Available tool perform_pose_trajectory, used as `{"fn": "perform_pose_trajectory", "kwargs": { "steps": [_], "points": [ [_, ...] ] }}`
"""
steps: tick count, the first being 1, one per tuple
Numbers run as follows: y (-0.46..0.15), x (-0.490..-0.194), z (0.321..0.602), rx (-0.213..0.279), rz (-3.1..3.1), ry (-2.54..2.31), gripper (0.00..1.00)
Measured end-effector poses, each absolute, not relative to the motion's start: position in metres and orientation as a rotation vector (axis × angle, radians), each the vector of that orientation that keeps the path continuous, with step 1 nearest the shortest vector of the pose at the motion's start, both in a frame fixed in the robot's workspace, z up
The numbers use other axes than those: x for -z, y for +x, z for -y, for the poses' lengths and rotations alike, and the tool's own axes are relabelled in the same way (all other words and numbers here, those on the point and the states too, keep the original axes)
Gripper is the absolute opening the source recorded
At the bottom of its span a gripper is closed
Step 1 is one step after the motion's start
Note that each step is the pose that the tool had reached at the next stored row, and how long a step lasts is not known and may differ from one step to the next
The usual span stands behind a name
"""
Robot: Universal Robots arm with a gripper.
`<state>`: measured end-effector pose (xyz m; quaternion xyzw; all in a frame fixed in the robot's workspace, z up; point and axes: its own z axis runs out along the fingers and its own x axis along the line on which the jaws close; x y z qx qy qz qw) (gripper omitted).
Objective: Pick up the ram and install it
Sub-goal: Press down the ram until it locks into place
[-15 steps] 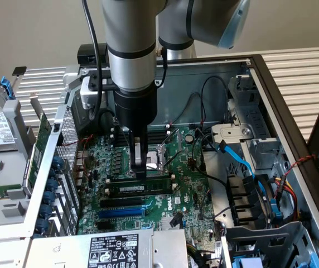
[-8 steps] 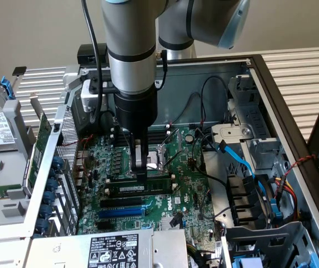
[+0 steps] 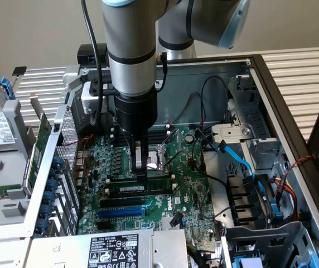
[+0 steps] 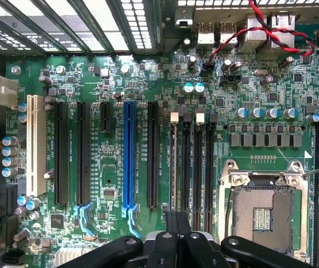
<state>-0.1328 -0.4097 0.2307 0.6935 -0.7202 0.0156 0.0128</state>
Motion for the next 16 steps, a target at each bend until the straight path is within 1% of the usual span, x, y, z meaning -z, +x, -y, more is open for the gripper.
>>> {"fn": "perform_pose_trajectory", "kwargs": {
  "steps": [16],
  "points": [
    [-0.1331,-0.2285,0.4107,-0.049,2.244,2.161,0.11]
  ]
}}
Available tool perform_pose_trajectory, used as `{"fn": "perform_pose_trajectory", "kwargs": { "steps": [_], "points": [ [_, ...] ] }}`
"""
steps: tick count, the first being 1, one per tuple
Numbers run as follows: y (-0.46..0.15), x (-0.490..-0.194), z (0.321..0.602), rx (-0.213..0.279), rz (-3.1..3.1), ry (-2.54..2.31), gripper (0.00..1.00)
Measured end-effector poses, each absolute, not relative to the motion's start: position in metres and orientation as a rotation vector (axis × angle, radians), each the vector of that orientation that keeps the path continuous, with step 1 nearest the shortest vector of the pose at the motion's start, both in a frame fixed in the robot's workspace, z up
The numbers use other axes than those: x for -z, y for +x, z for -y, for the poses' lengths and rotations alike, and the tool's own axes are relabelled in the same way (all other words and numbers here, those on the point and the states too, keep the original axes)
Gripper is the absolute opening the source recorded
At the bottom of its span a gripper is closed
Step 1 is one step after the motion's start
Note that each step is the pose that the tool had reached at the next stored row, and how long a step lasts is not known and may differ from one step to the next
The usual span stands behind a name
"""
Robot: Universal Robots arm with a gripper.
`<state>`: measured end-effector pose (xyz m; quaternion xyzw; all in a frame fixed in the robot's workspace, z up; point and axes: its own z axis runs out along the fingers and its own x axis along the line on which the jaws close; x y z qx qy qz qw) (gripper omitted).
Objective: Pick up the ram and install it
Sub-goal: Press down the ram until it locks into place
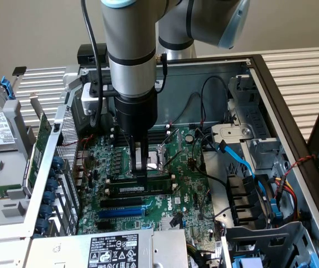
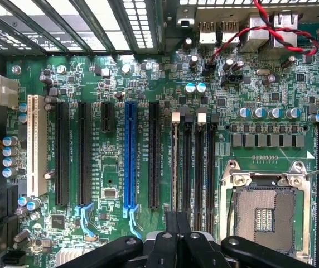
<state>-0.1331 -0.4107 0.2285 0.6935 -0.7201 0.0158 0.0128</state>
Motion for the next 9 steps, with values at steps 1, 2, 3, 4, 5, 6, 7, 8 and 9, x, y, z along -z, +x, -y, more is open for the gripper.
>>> {"fn": "perform_pose_trajectory", "kwargs": {
  "steps": [1,2,3,4,5,6,7,8,9],
  "points": [
    [-0.1332,-0.2278,0.4107,-0.049,2.244,2.161,0.11],
    [-0.1334,-0.2267,0.4106,-0.049,2.245,2.162,0.11],
    [-0.1335,-0.2261,0.4107,-0.050,2.245,2.162,0.11],
    [-0.1337,-0.2255,0.4108,-0.050,2.245,2.162,0.11],
    [-0.1340,-0.2252,0.4108,-0.050,2.245,2.162,0.11],
    [-0.1341,-0.2252,0.4107,-0.050,2.245,2.162,0.11],
    [-0.1341,-0.2255,0.4106,-0.050,2.245,2.162,0.11],
    [-0.1341,-0.2273,0.4104,-0.049,2.247,2.163,0.11],
    [-0.1342,-0.2309,0.4104,-0.048,2.248,2.163,0.11]
  ]
}}
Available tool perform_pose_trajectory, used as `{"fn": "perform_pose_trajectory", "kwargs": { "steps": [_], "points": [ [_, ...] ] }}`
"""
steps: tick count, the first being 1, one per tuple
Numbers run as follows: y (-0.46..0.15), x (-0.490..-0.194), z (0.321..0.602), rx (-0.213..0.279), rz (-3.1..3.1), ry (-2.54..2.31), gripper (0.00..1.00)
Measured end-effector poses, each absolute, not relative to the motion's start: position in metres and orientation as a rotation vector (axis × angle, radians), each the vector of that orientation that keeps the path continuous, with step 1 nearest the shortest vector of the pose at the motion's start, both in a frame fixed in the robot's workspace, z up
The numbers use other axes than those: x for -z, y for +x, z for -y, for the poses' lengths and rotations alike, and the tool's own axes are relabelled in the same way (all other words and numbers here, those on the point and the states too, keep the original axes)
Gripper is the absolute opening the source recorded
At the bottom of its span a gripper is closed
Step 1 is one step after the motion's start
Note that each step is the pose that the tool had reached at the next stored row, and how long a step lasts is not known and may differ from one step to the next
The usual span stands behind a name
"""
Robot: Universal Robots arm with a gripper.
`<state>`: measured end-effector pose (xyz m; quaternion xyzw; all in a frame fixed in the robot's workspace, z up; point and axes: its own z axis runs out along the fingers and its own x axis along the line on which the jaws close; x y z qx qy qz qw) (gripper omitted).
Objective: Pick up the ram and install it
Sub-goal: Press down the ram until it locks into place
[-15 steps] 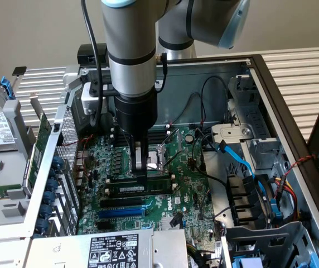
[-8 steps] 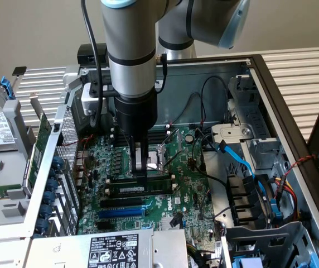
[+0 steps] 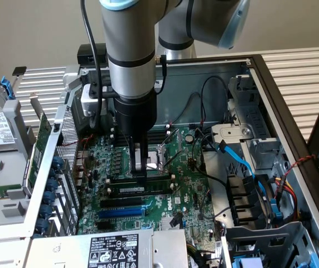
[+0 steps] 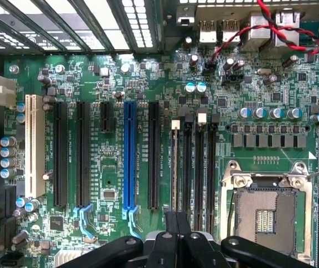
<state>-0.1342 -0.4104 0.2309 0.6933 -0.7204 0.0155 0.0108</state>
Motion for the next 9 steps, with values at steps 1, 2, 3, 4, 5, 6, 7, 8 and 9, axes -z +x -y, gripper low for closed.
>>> {"fn": "perform_pose_trajectory", "kwargs": {
  "steps": [1,2,3,4,5,6,7,8,9],
  "points": [
    [-0.134,-0.236,0.411,-0.050,2.246,2.162,0.11],
    [-0.134,-0.241,0.411,-0.050,2.246,2.162,0.11],
    [-0.134,-0.245,0.411,-0.050,2.246,2.162,0.11],
    [-0.134,-0.248,0.411,-0.050,2.246,2.162,0.11],
    [-0.134,-0.250,0.411,-0.050,2.246,2.162,0.11],
    [-0.134,-0.251,0.411,-0.050,2.246,2.162,0.11],
    [-0.134,-0.252,0.411,-0.050,2.246,2.162,0.11],
    [-0.134,-0.252,0.411,-0.050,2.246,2.162,0.11],
    [-0.134,-0.252,0.411,-0.049,2.246,2.163,0.11]
  ]
}}
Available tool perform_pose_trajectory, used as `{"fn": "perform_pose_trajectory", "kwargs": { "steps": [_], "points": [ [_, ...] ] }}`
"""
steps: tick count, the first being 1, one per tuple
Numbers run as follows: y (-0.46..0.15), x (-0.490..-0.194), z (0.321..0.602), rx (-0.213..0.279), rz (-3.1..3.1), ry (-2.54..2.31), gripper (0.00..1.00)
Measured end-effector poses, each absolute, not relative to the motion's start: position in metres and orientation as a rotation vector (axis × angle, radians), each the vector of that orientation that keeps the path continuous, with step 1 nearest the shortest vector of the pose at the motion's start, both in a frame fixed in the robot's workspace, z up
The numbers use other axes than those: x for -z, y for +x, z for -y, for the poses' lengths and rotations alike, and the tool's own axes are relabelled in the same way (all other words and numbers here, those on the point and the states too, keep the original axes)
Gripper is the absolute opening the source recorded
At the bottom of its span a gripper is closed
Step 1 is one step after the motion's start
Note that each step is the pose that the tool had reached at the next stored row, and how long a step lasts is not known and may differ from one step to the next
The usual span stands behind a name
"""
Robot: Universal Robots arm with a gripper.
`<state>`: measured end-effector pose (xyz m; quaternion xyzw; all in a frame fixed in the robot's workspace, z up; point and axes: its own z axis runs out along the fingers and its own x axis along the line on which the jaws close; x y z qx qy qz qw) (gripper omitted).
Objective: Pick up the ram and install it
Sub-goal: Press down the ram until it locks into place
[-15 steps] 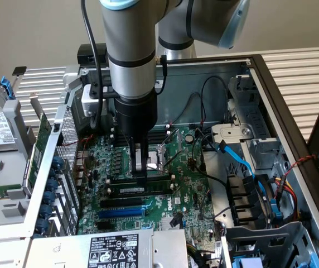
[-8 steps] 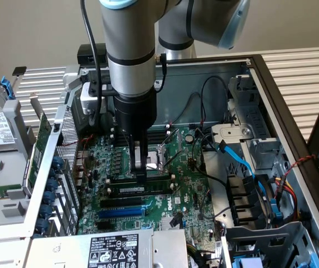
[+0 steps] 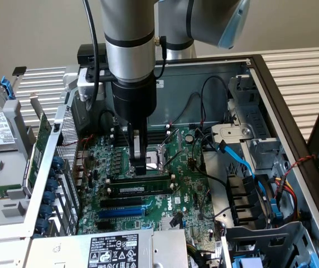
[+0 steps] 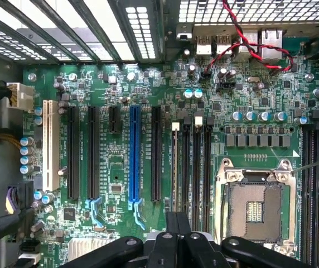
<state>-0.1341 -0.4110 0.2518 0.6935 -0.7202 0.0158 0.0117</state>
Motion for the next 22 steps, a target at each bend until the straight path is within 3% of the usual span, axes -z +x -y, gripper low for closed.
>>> {"fn": "perform_pose_trajectory", "kwargs": {
  "steps": [22],
  "points": [
    [-0.1341,-0.2515,0.4111,-0.045,2.469,1.898,0.11]
  ]
}}
